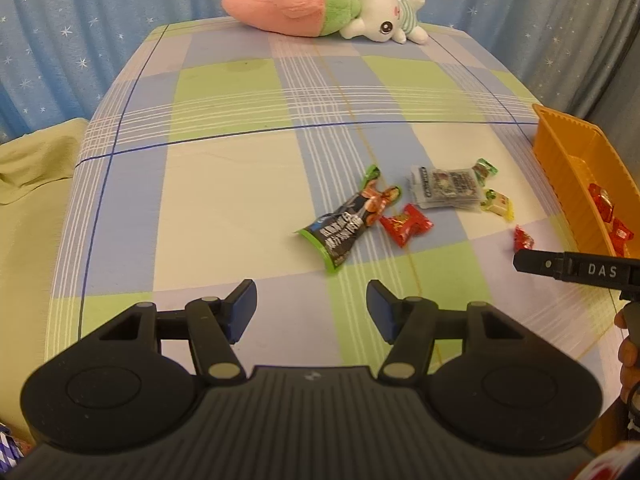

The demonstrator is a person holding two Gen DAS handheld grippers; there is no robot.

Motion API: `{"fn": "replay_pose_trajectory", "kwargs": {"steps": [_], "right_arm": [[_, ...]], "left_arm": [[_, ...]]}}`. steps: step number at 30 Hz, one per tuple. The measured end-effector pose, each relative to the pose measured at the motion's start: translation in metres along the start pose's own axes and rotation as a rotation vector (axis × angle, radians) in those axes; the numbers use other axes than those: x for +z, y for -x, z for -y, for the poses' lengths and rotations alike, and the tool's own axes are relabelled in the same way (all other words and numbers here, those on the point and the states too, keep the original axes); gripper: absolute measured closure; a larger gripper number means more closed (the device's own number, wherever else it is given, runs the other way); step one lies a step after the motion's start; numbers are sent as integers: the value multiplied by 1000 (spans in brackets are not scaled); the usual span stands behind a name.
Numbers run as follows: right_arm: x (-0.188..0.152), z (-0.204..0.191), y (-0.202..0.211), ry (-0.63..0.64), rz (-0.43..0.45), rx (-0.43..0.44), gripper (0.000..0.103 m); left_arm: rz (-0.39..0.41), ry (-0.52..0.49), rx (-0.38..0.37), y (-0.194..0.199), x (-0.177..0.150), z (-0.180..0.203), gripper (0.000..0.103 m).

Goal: Organize snacks
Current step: 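Move both grippers back toward the candies on the table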

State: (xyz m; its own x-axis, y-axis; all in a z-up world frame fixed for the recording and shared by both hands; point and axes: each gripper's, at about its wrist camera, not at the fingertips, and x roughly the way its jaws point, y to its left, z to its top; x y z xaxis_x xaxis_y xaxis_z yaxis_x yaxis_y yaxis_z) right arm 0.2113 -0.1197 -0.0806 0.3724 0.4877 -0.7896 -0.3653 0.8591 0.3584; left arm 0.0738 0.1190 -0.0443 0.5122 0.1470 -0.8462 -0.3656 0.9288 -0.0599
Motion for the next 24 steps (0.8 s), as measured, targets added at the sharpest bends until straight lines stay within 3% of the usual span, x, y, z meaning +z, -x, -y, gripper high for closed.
{"fn": "replay_pose_trajectory", "kwargs": {"steps": [13, 19, 24], "right_arm": [[14, 6, -27, -40, 5, -52, 52], [17, -3, -35, 34, 24, -90, 60], [12, -10, -38, 131, 26, -104, 61]], "left_arm": [[-18, 12, 14, -12, 7, -7, 45], [-23, 5, 12, -17, 10, -6, 45], [-27, 2, 7, -22, 13, -6, 45]]}}
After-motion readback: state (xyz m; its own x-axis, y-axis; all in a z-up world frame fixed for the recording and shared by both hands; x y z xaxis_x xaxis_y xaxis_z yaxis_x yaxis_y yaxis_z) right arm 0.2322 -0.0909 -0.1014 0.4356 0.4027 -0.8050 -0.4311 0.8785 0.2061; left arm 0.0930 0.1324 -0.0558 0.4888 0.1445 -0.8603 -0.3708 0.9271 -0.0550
